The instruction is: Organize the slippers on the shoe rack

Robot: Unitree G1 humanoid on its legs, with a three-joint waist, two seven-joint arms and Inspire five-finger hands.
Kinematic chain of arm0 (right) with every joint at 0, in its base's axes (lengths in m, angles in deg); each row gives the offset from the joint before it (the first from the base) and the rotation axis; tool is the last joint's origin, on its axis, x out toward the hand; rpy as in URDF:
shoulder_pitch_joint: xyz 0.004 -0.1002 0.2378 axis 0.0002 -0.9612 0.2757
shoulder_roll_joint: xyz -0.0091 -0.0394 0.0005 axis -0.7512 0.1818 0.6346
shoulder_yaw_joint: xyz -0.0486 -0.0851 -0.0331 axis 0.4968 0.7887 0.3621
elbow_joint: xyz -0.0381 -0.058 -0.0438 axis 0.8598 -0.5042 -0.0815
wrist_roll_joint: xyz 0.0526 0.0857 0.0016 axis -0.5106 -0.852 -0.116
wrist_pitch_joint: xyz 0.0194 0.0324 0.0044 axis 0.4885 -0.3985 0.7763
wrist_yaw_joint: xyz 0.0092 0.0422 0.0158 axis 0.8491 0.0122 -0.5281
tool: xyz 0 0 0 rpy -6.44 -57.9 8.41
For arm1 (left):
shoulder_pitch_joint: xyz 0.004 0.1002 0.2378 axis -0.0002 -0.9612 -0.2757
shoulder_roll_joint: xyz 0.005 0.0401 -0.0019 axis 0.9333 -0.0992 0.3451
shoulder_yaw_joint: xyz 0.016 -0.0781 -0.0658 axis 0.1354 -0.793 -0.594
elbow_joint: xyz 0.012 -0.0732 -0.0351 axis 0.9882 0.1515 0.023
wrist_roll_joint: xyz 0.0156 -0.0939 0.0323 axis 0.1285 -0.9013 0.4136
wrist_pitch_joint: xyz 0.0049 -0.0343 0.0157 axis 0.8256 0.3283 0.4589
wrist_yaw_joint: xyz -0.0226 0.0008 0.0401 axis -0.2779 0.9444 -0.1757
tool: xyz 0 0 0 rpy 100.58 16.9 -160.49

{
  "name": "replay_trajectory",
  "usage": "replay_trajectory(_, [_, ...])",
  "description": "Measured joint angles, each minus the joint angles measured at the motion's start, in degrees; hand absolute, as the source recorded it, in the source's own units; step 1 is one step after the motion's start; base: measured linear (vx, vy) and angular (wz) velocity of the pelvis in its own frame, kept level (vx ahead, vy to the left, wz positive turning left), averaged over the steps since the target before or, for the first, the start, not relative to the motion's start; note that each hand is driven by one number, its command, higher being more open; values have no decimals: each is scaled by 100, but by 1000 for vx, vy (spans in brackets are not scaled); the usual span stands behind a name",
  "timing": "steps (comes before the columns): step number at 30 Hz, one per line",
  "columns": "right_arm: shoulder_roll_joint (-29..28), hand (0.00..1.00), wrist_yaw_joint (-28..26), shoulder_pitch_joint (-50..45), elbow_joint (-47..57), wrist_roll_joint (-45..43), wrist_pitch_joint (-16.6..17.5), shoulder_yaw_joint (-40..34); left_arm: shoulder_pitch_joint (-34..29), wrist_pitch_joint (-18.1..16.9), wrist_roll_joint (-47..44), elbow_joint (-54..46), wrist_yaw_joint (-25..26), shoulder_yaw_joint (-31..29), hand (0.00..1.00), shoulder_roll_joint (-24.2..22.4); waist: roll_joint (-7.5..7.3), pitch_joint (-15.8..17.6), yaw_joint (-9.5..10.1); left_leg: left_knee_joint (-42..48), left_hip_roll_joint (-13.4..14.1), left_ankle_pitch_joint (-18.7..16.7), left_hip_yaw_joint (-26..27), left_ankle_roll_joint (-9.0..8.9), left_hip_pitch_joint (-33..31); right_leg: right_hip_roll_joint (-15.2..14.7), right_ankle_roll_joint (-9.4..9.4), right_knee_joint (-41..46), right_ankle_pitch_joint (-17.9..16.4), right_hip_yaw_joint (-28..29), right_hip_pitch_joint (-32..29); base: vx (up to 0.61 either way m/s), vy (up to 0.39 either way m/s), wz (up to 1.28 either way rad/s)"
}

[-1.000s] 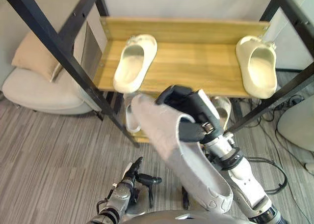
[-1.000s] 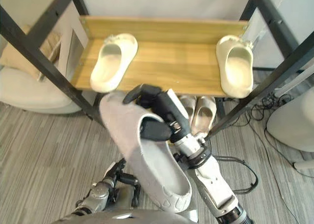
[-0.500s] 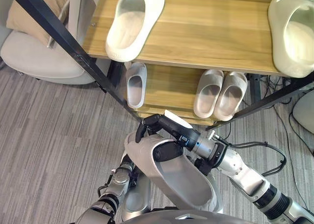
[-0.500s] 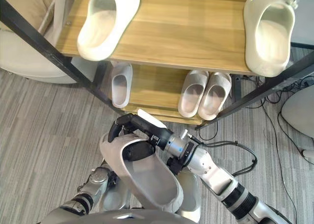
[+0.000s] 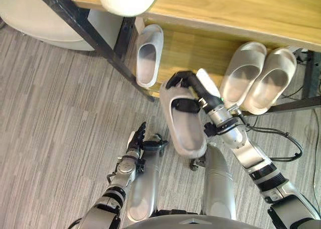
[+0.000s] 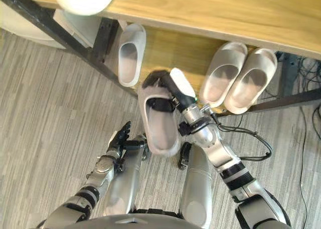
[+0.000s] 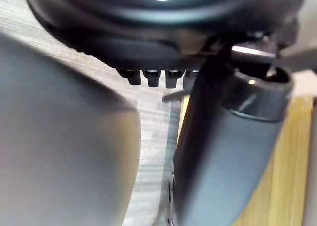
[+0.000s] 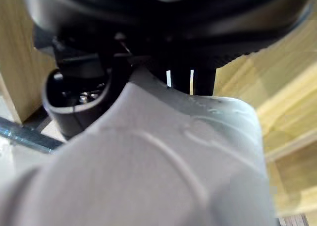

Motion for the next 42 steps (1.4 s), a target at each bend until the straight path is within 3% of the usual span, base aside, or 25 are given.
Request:
replay_trajectory(3, [-170,0,334,143,103,265,-144,-322,175,22,-3,-252,75,-200,100,-27,-178,115,38,396,-2,-101,-85,-38,-333,-37,-34,368,-143,-64,-259,-27,10,9])
replay_trajectory(15, [-295,0,1148,999,203,743,-486,-1059,170,17,0,-834,143,-427,100,-270,-192,121,293,703,-109,-97,-228,-87,-945,-188,-118,796,-307,-192,-782,-5,10,9])
replay_trajectory(25, [-164,0,1275,2150,-1254,711,-560,-1088,171,30,2,-747,260,-416,100,-106,-191,121,469,929,-245,-67,-352,-155,-1477,-330,-162,1108,-418,-299,-1247,3,6,8])
replay_trajectory(31, [41,0,1210,2723,-2124,506,-563,-746,24,-29,-217,-647,314,-362,100,-137,-192,122,598,955,-322,-23,-392,-220,-1660,-412,-178,1205,-465,-340,-1408,13,2,9])
replay_trajectory(32, [57,100,1220,2754,-2177,426,-561,-712,24,-30,-220,-648,315,-359,100,-137,-192,122,591,954,-352,-19,-393,-221,-1663,-444,-179,1230,-484,-340,-1410,15,-1,9])
replay_trajectory(42, [123,100,1405,3069,-2725,402,-574,-702,23,-51,-344,-638,394,-360,100,-138,-193,120,590,934,-393,4,-396,-254,-1699,-494,-213,1282,-522,-345,-1461,6,-1,2])
